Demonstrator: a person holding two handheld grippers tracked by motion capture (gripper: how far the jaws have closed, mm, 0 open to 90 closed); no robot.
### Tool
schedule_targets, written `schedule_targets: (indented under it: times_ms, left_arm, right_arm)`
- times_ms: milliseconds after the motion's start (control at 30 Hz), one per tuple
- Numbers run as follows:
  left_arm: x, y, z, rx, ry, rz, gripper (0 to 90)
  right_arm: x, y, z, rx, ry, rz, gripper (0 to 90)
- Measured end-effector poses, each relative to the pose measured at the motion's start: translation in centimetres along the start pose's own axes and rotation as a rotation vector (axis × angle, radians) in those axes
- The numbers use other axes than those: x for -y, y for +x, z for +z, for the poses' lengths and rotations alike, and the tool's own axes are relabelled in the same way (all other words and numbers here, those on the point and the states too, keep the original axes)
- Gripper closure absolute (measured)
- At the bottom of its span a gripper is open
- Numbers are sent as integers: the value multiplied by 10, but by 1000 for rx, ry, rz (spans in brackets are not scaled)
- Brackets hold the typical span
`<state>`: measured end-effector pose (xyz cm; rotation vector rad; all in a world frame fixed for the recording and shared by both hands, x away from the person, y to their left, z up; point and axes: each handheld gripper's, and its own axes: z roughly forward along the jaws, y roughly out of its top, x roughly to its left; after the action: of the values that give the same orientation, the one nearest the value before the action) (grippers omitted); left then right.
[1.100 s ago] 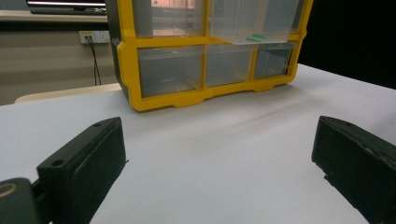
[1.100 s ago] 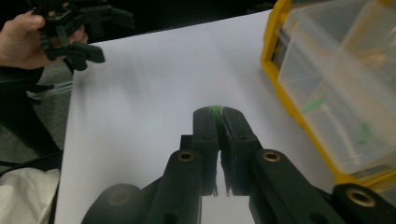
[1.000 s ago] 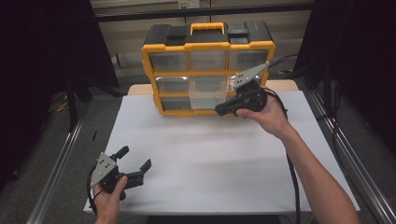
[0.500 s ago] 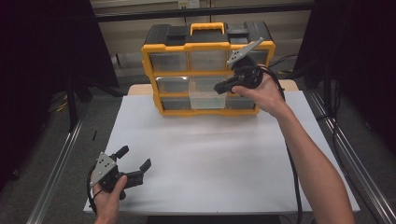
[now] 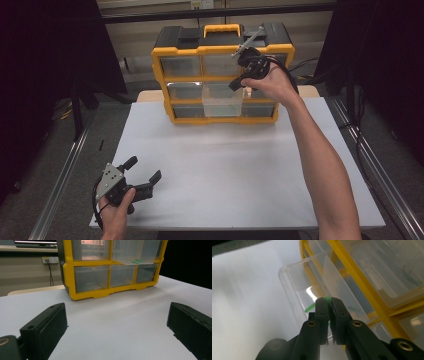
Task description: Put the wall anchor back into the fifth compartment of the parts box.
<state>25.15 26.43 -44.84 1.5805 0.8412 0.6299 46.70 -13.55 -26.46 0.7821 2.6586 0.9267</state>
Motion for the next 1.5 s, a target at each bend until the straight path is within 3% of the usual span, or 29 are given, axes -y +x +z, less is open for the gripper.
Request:
schedule_targets:
  times_ms: [100, 167, 200, 300, 333, 400, 567, 600, 667, 800, 900, 1000, 1067, 1133, 1333, 1400, 1500]
  left_arm:
    - [0, 1, 0, -7, 0, 8, 30]
    - [0, 0, 1, -8, -11, -17, 30]
    - [1, 2, 0, 9, 10, 3, 30]
    - [0, 0, 0, 2, 5, -1, 30]
    - [0, 0, 0, 3, 3, 3, 30]
    - [0, 0, 0, 3, 0, -1, 30]
    - [0, -1, 1, 0, -7, -10, 30]
    - [0, 0, 0, 1, 2, 3, 30]
    - [0, 0, 0, 2, 2, 6, 30]
    - [0, 0, 0, 2, 8, 6, 30]
    - [0, 0, 0, -1, 3, 10, 30]
    - [0, 0, -1, 6, 9, 12, 30]
    - [0, 1, -2, 0, 20, 26, 30]
    - [1, -1, 0, 7, 14, 4, 30]
    - [1, 0, 1, 1, 10, 5, 30]
    - [1, 0, 1, 0, 7, 2, 30]
    - [1, 0, 1, 2, 12, 8, 30]
  right_arm:
    - [-6, -2, 10, 11, 62, -4, 846]
    - [-9, -4, 15, 3, 93, -1, 846]
    - [-10, -5, 17, 0, 108, 3, 846]
    - [-12, -7, 23, 4, 150, 3, 846]
    - [-12, -7, 24, 3, 159, 23, 845]
    - [-11, -7, 28, -2, 185, 9, 844]
    - [-10, -5, 34, 2, 193, 18, 840]
    - [-10, -5, 34, 3, 192, 12, 832]
    - [-11, -6, 33, 14, 166, 12, 782]
    - [-12, -4, 29, 57, 127, 32, 594]
    - [-13, -1, 23, 50, 40, 66, 440]
    - [-9, 0, 16, 70, -25, 90, 178]
    - [-1, 1, 12, 64, -77, 94, 152]
    - [8, 2, 8, 64, -117, 123, 63]
    - [41, 8, 0, 64, -259, 153, 23]
    - [51, 14, 0, 117, -288, 181, 28]
    - [69, 19, 0, 127, -343, 207, 22]
